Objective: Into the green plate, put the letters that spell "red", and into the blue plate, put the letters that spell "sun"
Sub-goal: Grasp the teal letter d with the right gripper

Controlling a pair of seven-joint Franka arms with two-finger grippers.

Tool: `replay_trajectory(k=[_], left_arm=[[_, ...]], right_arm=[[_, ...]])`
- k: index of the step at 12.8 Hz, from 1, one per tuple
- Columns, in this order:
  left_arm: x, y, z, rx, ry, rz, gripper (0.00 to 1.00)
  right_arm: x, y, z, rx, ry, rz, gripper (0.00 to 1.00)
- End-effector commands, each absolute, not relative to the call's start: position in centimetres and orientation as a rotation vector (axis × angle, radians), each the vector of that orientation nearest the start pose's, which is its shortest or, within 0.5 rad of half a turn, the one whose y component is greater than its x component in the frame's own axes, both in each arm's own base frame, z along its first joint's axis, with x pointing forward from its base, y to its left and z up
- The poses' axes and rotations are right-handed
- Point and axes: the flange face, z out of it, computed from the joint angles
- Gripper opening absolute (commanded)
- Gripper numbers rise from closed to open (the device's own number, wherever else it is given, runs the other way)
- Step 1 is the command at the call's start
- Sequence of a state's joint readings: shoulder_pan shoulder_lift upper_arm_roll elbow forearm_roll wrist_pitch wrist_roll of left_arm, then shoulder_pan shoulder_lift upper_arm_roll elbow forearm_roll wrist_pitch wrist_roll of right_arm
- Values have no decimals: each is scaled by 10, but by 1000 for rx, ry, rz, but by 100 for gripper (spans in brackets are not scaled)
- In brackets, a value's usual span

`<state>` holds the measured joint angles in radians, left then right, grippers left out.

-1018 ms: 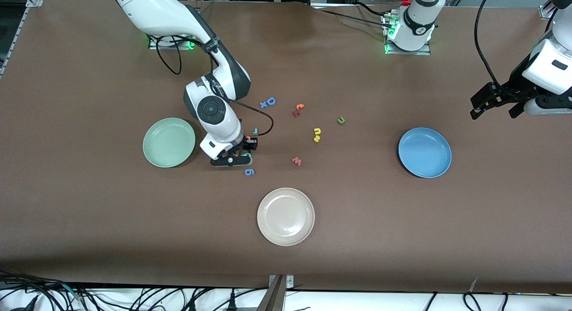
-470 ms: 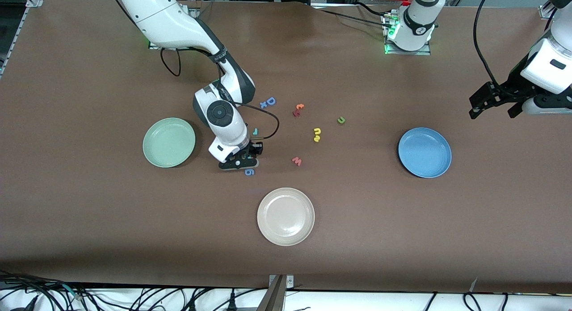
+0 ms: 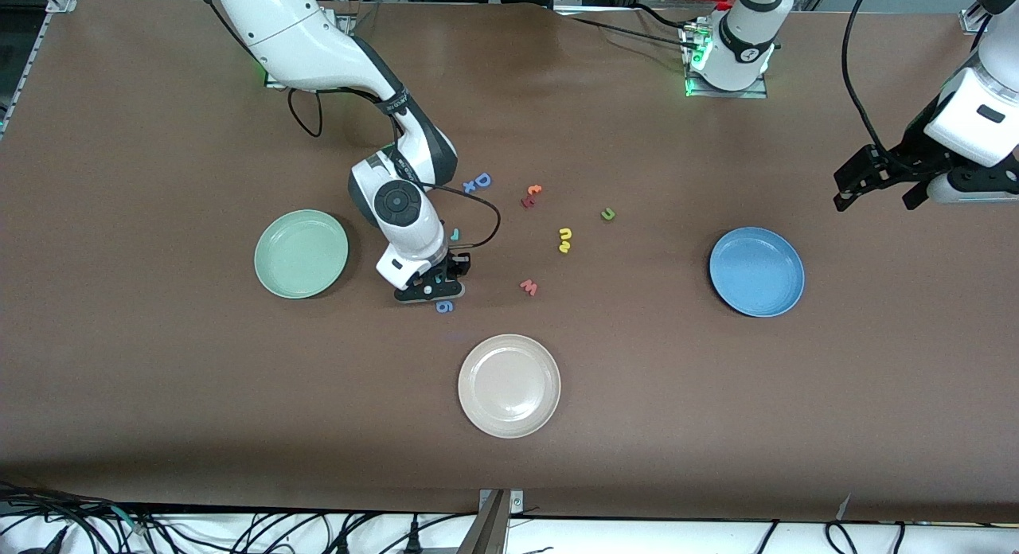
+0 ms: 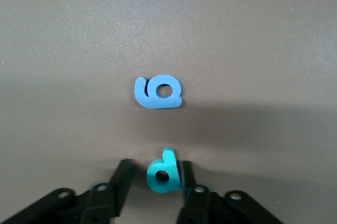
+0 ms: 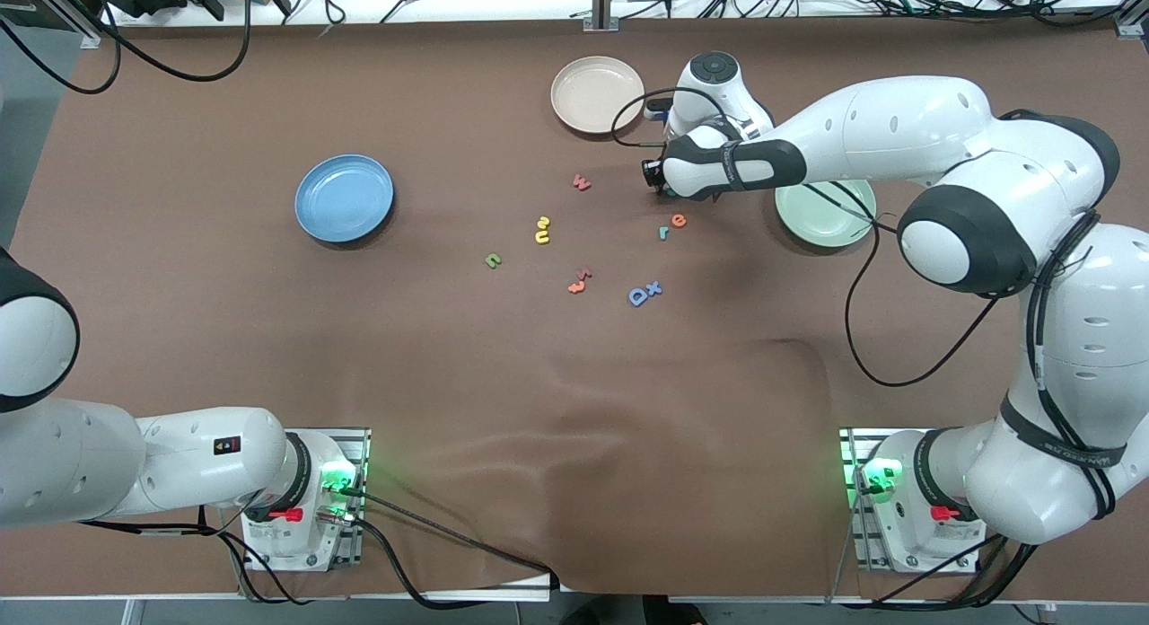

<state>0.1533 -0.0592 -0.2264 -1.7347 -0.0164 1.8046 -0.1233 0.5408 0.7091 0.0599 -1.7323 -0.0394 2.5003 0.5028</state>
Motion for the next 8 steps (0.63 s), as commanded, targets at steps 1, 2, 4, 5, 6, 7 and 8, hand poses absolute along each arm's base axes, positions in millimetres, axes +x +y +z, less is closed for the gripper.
replay_trajectory(k=[1,2,4,5,6,7,8], left_arm=[[548,-60,596,-3142,-24,-154,100],[545,-61,585,-3139,0,-116,100],[545,-62,571,-3137,86,-54,100],[544,-71,563,-3132,161,-30,100],[546,-71,554,-3130,191,-4,100],[551,-73,537,-3133,199,41,100],[561,-84,509,-3140,211,103,99]], right_arm=[[559,381,173,-3101,-208,-80,9],[560,379,173,-3102,-208,-81,5],[564,376,181,-3104,-204,-83,4],[567,372,191,-3115,-195,-75,5],[573,363,205,-3130,-180,-77,5],[575,357,218,-3141,-172,-66,5],[581,344,231,-3163,-167,-54,5]])
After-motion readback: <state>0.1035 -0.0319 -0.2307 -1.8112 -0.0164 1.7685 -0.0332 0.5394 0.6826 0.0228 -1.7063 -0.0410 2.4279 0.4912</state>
